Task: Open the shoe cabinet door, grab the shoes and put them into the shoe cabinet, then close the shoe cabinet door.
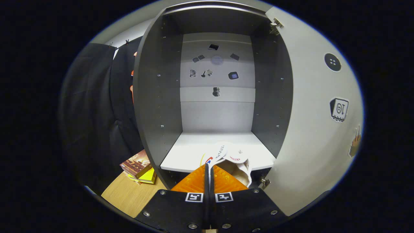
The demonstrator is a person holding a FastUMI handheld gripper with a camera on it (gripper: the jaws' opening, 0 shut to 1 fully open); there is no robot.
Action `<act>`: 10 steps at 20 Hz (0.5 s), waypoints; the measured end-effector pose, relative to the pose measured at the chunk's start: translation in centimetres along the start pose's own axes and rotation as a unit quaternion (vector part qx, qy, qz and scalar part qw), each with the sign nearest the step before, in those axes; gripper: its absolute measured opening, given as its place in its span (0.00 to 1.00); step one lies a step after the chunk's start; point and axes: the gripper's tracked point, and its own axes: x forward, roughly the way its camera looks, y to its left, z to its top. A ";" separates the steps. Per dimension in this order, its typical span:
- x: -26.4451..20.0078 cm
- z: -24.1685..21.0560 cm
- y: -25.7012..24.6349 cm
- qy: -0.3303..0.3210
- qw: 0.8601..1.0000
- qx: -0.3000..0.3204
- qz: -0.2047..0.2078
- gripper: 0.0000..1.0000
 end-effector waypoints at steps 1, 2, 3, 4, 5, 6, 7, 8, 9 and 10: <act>1.1 0.6 0.3 -0.003 1.000 -0.003 0.003 0.00; 2.2 1.2 0.5 -0.007 1.000 -0.007 0.005 0.00; 3.3 1.5 0.8 -0.006 1.000 -0.014 0.006 0.00; 4.4 1.9 0.9 -0.007 1.000 -0.020 0.005 0.00; 5.6 2.3 1.1 -0.007 1.000 -0.024 0.006 0.00; 6.8 2.5 1.2 -0.006 1.000 -0.026 0.006 0.00; 7.9 2.8 1.3 -0.005 1.000 -0.026 0.007 0.00; 9.1 3.0 1.4 -0.004 1.000 -0.027 0.008 0.00; 10.2 3.3 1.5 -0.004 1.000 -0.028 0.008 0.00; 11.3 3.3 1.5 -0.003 1.000 -0.030 0.007 0.00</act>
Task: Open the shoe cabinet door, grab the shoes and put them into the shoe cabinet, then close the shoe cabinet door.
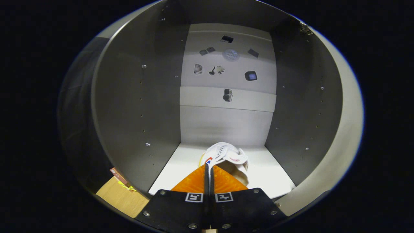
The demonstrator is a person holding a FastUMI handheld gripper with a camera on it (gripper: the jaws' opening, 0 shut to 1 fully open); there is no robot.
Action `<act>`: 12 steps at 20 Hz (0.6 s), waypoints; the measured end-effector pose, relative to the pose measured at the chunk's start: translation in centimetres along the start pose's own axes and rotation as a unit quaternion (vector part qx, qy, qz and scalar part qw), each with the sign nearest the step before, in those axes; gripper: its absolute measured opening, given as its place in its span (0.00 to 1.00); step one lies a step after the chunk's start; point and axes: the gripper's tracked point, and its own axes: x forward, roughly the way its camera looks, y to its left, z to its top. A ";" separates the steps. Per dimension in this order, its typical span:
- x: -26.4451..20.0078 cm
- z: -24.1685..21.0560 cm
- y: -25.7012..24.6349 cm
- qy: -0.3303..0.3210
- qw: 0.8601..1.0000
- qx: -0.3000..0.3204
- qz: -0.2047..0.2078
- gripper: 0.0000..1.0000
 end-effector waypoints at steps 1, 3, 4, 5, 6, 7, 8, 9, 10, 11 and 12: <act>1.0 -0.1 0.0 0.004 1.000 -0.002 0.000 0.00; 2.7 -0.3 0.0 0.009 1.000 -0.002 0.000 0.00; 3.3 -0.5 -0.1 0.011 1.000 0.002 -0.001 0.00; 4.0 -0.7 -0.2 0.013 1.000 0.005 -0.001 0.00; 4.2 -1.0 -0.1 0.017 1.000 0.007 0.001 0.00; 4.6 -1.0 -0.1 0.016 1.000 0.003 0.000 0.00; 4.6 -1.0 -0.1 0.015 1.000 -0.003 -0.002 0.00; 4.8 -1.2 0.2 0.017 1.000 -0.010 -0.001 0.00; 5.0 -1.5 0.6 0.022 1.000 -0.018 0.002 0.00; 5.1 -1.8 0.9 0.027 0.999 -0.026 0.002 0.00; 5.2 -2.1 1.2 0.028 0.999 -0.032 0.000 0.02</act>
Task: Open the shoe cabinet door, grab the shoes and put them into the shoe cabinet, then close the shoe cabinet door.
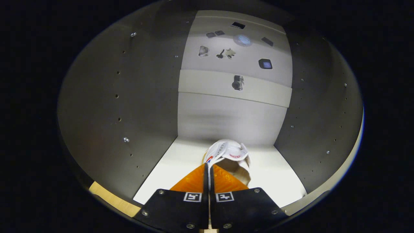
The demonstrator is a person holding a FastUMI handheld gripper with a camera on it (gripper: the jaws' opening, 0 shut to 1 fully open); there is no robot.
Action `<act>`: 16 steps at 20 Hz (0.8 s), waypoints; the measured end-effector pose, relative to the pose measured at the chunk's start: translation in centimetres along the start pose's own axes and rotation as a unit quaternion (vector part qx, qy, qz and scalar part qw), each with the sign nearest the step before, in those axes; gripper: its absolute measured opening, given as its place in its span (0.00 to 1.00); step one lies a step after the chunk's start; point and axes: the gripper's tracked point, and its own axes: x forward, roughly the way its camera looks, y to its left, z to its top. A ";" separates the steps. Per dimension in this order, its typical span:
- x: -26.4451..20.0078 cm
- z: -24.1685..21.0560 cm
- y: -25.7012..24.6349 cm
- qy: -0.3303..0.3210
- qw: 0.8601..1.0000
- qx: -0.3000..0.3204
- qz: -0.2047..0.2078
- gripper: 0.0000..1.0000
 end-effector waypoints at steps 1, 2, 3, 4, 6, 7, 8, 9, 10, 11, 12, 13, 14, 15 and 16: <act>0.0 0.1 0.0 -0.001 1.000 -0.005 -0.002 0.04; 0.0 0.0 0.2 -0.002 1.000 -0.005 -0.002 0.06; 0.0 0.0 0.2 -0.001 1.000 -0.003 -0.003 0.09; 0.0 -0.1 0.1 0.000 1.000 -0.001 -0.007 0.17; -0.2 0.6 -0.3 -0.012 1.000 0.004 -0.018 0.35; -0.3 0.9 -0.4 -0.018 1.000 0.005 -0.018 0.42; -0.3 1.1 -0.4 -0.022 1.000 0.007 -0.016 0.49; -0.4 1.1 -0.4 -0.021 1.000 0.007 -0.016 0.51; -0.6 1.1 -0.2 -0.021 1.000 0.009 -0.014 0.55; -0.9 1.4 -0.3 -0.026 1.000 0.011 -0.014 0.57; -1.3 1.8 -0.3 -0.033 0.999 0.013 -0.013 0.63; -1.8 2.4 -0.4 -0.042 0.999 0.015 -0.015 0.68; -2.3 2.9 -0.4 -0.051 0.998 0.019 -0.014 0.73; -3.0 3.4 -0.4 -0.059 0.998 0.023 -0.014 0.74; -3.8 3.9 -0.6 -0.065 0.997 0.026 -0.015 0.78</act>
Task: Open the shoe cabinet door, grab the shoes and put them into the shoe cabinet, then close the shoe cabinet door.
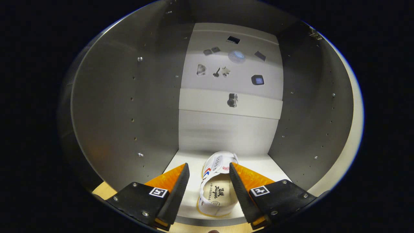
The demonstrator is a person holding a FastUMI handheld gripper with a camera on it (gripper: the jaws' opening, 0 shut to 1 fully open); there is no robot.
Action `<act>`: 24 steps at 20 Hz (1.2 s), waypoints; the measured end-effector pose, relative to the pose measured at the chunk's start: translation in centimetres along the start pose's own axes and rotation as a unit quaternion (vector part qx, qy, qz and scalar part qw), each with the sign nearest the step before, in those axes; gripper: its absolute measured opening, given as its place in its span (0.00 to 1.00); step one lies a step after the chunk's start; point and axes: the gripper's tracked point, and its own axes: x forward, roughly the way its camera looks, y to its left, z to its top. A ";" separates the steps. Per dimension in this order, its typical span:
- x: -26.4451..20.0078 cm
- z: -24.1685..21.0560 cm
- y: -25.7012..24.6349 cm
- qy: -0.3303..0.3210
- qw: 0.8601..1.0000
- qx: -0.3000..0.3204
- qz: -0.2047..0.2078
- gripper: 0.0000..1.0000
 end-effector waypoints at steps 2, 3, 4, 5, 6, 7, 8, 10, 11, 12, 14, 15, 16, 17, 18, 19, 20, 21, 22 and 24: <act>-1.8 1.1 -0.3 -0.012 1.000 0.004 -0.002 0.85; -2.8 1.7 -0.6 -0.018 1.000 0.006 -0.005 0.86; -3.9 2.4 -0.9 -0.026 1.000 0.009 -0.007 0.89; -5.3 3.1 -1.3 -0.035 0.999 0.013 -0.010 0.90; -6.6 3.7 -1.6 -0.045 0.999 0.018 -0.011 0.91; -8.1 4.4 -1.9 -0.051 0.998 0.024 -0.013 0.92; -9.7 4.8 -2.2 -0.056 0.998 0.027 -0.015 0.92; -13.0 5.4 -2.6 -0.062 0.997 0.033 -0.014 0.93; -14.7 5.6 -2.9 -0.066 0.997 0.036 -0.014 0.93; -16.4 5.6 -3.2 -0.065 0.997 0.038 -0.014 0.93; -19.8 5.5 -3.9 -0.070 0.997 0.041 -0.017 0.93; -21.7 5.6 -4.2 -0.075 0.996 0.042 -0.017 0.93; -23.5 5.6 -4.5 -0.079 0.996 0.043 -0.017 0.93; -25.2 5.5 -4.9 -0.082 0.996 0.044 -0.017 0.93; -26.9 5.4 -5.2 -0.085 0.995 0.045 -0.018 0.93; -28.8 5.4 -5.5 -0.088 0.995 0.047 -0.017 0.93; -30.5 5.3 -5.8 -0.092 0.994 0.050 -0.017 0.93; -32.3 5.2 -6.3 -0.095 0.994 0.053 -0.016 0.93; -34.1 4.9 -6.8 -0.097 0.994 0.057 -0.017 0.93; -37.7 4.3 -8.2 -0.095 0.993 0.064 -0.021 0.93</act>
